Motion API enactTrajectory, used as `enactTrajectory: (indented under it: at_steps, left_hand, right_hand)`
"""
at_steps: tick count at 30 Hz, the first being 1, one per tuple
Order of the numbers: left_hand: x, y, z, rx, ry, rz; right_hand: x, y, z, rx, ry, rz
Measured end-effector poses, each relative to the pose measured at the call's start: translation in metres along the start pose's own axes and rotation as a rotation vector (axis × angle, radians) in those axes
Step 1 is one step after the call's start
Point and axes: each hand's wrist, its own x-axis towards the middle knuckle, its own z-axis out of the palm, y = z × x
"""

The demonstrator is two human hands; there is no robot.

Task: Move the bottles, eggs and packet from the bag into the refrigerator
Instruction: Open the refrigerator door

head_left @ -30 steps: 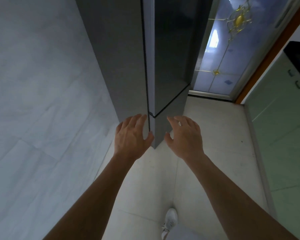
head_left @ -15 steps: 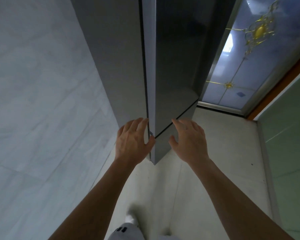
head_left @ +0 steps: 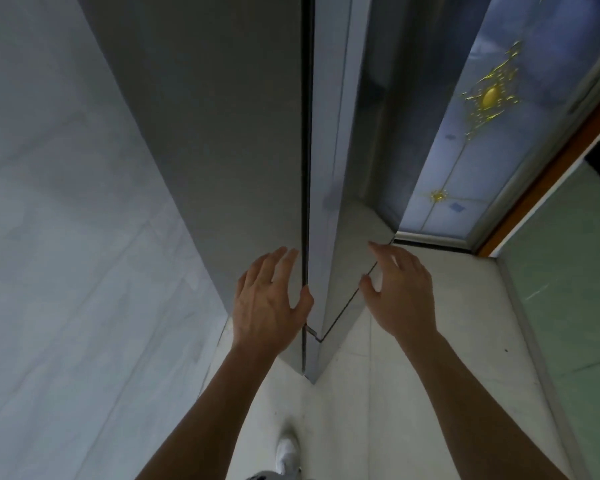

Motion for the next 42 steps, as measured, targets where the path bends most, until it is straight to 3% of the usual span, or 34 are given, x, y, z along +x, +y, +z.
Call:
enactTrajectory:
  at_steps: [11,17,22,28,36,42]
  left_hand:
    - [0.083,0.015,-0.035,-0.263,0.231,0.309]
    - [0.114,0.033,-0.05,-0.29,0.398,0.524]
    - [0.129,0.031,-0.042,-0.196,0.425,0.597]
    - [0.135,0.024,-0.041,-0.076,0.398,0.667]
    - [0.14,0.016,-0.047,0.017,0.33,0.695]
    - [0.141,0.017,-0.045,-0.022,0.334,0.706]
  right_hand:
    - [0.096,-0.043,-0.094,0.034,0.475,-0.087]
    - [0.133,-0.084,-0.173,-0.094,0.721,-0.469]
    - [0.165,-0.11,-0.189,-0.258,0.61,-0.842]
    - [0.193,-0.115,-0.168,-0.473,0.546,-1.028]
    - [0.208,-0.107,-0.165,-0.69,0.559,-1.068]
    - [0.208,-0.11,-0.165,-0.667,0.554,-1.075]
